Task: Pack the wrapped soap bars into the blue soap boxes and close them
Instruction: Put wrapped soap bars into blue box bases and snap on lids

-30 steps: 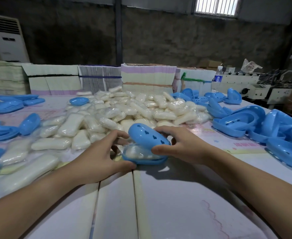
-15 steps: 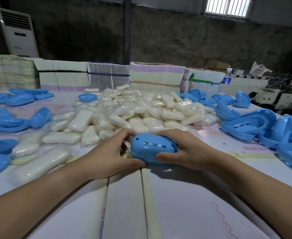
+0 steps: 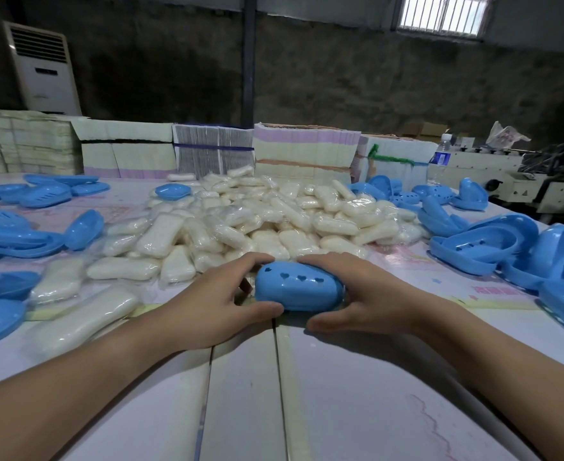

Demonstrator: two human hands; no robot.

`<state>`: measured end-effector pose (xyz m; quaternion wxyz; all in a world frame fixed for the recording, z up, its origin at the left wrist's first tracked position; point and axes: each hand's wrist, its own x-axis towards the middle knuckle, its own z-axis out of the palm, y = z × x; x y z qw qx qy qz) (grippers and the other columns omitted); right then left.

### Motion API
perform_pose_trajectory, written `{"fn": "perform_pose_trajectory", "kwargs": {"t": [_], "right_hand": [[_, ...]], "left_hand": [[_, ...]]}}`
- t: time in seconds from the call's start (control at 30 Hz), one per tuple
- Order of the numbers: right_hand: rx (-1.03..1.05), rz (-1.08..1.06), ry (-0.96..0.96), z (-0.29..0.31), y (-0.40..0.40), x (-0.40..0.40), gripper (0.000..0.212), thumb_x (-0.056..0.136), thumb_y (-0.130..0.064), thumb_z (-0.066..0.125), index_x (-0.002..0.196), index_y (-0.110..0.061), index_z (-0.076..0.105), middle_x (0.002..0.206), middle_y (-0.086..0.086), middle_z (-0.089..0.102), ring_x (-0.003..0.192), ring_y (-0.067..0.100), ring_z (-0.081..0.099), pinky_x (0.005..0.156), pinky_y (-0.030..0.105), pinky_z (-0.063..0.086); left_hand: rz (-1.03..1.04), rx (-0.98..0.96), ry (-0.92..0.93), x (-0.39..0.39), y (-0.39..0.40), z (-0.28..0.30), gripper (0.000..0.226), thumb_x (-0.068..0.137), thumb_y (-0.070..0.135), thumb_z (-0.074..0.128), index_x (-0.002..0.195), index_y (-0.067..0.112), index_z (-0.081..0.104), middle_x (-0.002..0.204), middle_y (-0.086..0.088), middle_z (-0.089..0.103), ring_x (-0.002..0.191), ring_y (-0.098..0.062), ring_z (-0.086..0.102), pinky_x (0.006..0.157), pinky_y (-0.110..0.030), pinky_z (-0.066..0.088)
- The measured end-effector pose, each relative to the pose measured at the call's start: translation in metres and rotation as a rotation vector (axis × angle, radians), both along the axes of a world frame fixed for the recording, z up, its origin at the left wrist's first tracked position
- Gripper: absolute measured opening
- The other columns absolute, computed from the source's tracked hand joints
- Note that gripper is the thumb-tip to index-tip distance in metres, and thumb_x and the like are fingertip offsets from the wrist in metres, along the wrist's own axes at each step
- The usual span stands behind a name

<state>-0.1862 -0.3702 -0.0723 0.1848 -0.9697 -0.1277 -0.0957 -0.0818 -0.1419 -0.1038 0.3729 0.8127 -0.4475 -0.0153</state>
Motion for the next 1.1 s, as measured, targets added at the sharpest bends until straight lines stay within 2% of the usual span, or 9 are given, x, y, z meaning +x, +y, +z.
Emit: {"fn": "perform_pose_trajectory", "kwargs": {"t": [0.07,0.2,0.33,0.4,0.47,0.63,0.8,0.93,1.1], "right_hand": [[-0.012,-0.001,-0.065,0.0004,-0.0021,-0.0006,0.066,0.07,-0.059,0.068,0.13,-0.041,0.048,0.119,-0.02,0.056,0.106,0.001,0.05,0.089,0.017,0.042],[-0.109,-0.134,-0.235,-0.0039,0.0007,-0.0021,0.05,0.07,-0.05,0.07,0.115,-0.049,0.051,0.101,-0.025,0.06,0.093,0.001,0.054,0.077,0.027,0.049],[-0.062,-0.089,-0.248,-0.004,0.0012,-0.0027,0.046,0.071,-0.047,0.066,0.115,-0.045,0.053,0.103,-0.019,0.064,0.094,0.007,0.056,0.08,0.036,0.049],[-0.037,-0.032,-0.247,-0.0023,0.0008,-0.0017,0.045,0.072,-0.045,0.063,0.116,-0.04,0.055,0.103,-0.014,0.067,0.094,0.012,0.058,0.081,0.04,0.049],[-0.041,-0.016,-0.252,-0.0021,0.0005,-0.0006,0.044,0.074,-0.041,0.066,0.117,-0.036,0.06,0.103,-0.012,0.068,0.094,0.015,0.059,0.08,0.042,0.049],[-0.078,-0.045,-0.241,-0.0032,-0.0021,0.0013,0.046,0.079,-0.035,0.074,0.122,-0.031,0.061,0.106,-0.01,0.069,0.096,0.016,0.058,0.081,0.043,0.049],[-0.102,-0.039,-0.257,-0.0021,-0.0028,-0.0008,0.044,0.08,-0.035,0.073,0.122,-0.029,0.062,0.106,-0.009,0.068,0.095,0.017,0.058,0.079,0.043,0.049],[-0.043,-0.027,-0.31,-0.0014,0.0002,-0.0017,0.041,0.081,-0.038,0.073,0.119,-0.027,0.062,0.104,-0.013,0.067,0.091,0.015,0.058,0.076,0.039,0.049],[-0.005,0.014,-0.351,-0.0002,0.0023,-0.0031,0.038,0.081,-0.036,0.072,0.115,-0.023,0.064,0.103,-0.012,0.067,0.088,0.018,0.059,0.073,0.04,0.05]], "left_hand": [[0.012,-0.001,0.03,-0.0011,-0.0014,0.0013,0.059,0.076,0.06,0.059,0.132,0.043,0.049,0.115,0.024,0.06,0.102,-0.011,0.061,0.093,-0.037,0.052],[-0.002,-0.023,0.049,-0.003,-0.0029,0.0009,0.054,0.076,0.064,0.057,0.126,0.045,0.054,0.108,0.017,0.064,0.094,-0.019,0.066,0.089,-0.043,0.054],[0.003,-0.054,-0.025,-0.0006,-0.0009,-0.0017,0.063,0.073,0.054,0.071,0.132,0.046,0.049,0.119,0.022,0.059,0.111,-0.003,0.058,0.09,-0.025,0.054],[-0.015,-0.065,-0.115,0.0001,-0.0012,-0.0025,0.059,0.077,0.04,0.077,0.13,0.044,0.052,0.118,0.022,0.059,0.113,-0.003,0.056,0.09,-0.031,0.055],[0.005,-0.078,-0.205,0.0007,-0.0009,-0.0022,0.051,0.08,0.043,0.075,0.128,0.041,0.056,0.115,0.021,0.061,0.109,-0.004,0.058,0.089,-0.038,0.054],[0.031,-0.017,-0.364,0.0001,0.0015,0.0008,0.054,0.082,0.066,0.053,0.13,0.041,0.053,0.115,0.02,0.062,0.106,-0.005,0.057,0.085,-0.04,0.052],[0.064,0.0,-0.415,-0.0038,0.0017,0.0006,0.052,0.082,0.066,0.051,0.129,0.042,0.052,0.112,0.022,0.06,0.102,-0.003,0.053,0.082,-0.038,0.051],[0.102,-0.058,-0.402,-0.0051,-0.0001,0.0021,0.051,0.079,0.052,0.067,0.125,0.045,0.048,0.11,0.026,0.057,0.103,-0.003,0.051,0.083,-0.038,0.051],[0.115,-0.084,-0.444,-0.0069,0.0007,0.0051,0.043,0.08,0.05,0.065,0.12,0.038,0.054,0.104,0.02,0.062,0.095,-0.008,0.056,0.077,-0.04,0.051]]}}
